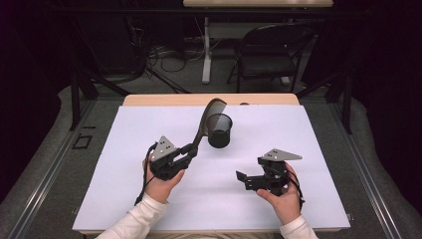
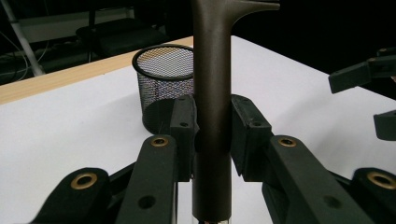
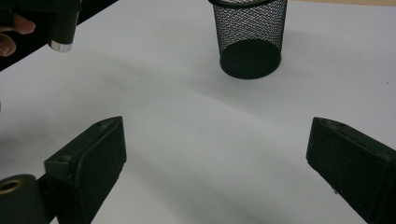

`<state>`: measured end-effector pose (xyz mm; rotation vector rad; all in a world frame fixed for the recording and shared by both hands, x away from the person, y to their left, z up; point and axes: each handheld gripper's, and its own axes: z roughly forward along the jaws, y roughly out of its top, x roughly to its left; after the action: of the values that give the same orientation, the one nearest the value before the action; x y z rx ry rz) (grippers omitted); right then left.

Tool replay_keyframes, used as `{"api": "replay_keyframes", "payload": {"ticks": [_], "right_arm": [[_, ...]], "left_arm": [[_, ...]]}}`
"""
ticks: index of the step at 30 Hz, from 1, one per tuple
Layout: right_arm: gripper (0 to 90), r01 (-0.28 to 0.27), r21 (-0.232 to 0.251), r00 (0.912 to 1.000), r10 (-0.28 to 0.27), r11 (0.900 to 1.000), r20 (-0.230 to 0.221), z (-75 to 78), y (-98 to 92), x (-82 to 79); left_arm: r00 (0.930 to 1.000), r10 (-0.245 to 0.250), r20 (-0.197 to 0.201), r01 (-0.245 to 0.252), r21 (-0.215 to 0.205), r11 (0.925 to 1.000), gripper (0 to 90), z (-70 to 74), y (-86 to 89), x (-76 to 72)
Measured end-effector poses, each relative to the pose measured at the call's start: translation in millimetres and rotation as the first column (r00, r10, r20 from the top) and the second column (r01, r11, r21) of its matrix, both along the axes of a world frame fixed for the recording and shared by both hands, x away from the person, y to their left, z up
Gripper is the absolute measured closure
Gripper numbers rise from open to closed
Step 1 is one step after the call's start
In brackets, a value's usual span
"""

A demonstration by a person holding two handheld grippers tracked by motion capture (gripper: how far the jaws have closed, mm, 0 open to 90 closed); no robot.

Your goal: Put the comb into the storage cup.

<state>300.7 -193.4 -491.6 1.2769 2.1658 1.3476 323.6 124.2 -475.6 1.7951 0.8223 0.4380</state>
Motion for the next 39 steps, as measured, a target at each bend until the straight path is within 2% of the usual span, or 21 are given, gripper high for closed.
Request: {"api": "replay_keyframes", "payload": {"ticks": [12,21,33,39], "right_arm": [[5.2,-0.025,0.002,0.9996,0.025,1.0,0.017,17.3,23.6,23.7],[7.9,-0.037,0.045,0.9989,0.036,0.998,0.032,30.6,36.9,39.0],[9.1,-0.04,0.073,0.9989,0.038,0.997,0.028,50.3,41.8,54.8],[13.2,-0.035,0.085,0.9993,0.034,0.996,0.019,55.5,41.8,62.8]], "left_arm": [[1.0,0.005,0.006,-0.005,-0.01,0.9999,72.6,-2.1,0.0,0.4],[1.0,0.004,0.008,-0.004,-0.007,1.0,72.6,-3.5,-0.5,0.1],[0.9999,0.01,0.009,-0.01,-0.006,0.9999,72.6,-3.9,1.0,0.5],[0.9998,0.012,0.013,-0.012,-0.01,0.9999,72.6,-4.5,0.8,0.3]]}}
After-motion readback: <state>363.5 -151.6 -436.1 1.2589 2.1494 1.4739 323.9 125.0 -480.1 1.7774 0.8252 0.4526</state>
